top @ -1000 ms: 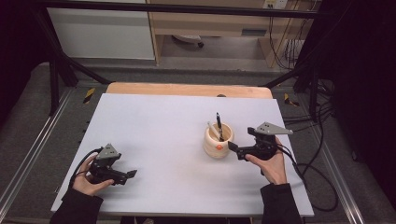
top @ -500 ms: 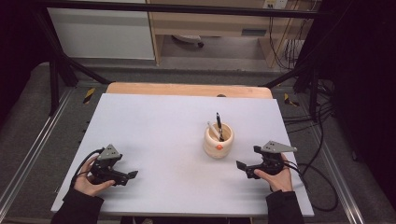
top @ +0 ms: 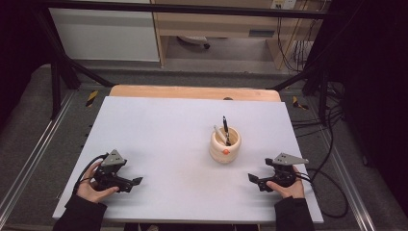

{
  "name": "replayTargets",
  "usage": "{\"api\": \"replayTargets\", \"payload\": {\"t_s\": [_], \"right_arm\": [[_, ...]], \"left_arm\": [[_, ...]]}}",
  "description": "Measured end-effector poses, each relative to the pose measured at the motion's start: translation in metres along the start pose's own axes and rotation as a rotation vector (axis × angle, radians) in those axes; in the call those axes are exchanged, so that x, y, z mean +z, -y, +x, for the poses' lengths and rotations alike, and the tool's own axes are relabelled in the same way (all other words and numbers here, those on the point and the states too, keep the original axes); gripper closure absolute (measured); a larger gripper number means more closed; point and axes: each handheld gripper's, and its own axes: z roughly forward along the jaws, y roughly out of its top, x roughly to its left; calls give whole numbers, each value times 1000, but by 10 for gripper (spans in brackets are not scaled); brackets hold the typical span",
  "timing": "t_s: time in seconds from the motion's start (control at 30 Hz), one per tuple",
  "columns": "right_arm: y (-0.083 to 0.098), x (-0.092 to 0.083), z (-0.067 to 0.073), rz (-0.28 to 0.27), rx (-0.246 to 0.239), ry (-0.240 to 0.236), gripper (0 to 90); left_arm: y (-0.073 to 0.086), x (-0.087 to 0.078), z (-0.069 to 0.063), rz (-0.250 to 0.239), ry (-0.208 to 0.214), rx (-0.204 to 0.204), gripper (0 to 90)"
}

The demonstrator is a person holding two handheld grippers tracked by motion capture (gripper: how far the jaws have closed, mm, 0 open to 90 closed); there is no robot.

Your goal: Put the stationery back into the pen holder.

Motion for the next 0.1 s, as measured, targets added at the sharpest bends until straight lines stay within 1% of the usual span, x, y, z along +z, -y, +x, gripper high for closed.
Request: {"api": "replayTargets", "payload": {"t_s": [0.1], "right_arm": [[0,0,0,-1,-2,-4,6]], "left_arm": [[0,0,0,-3,0,-3,48]]}}
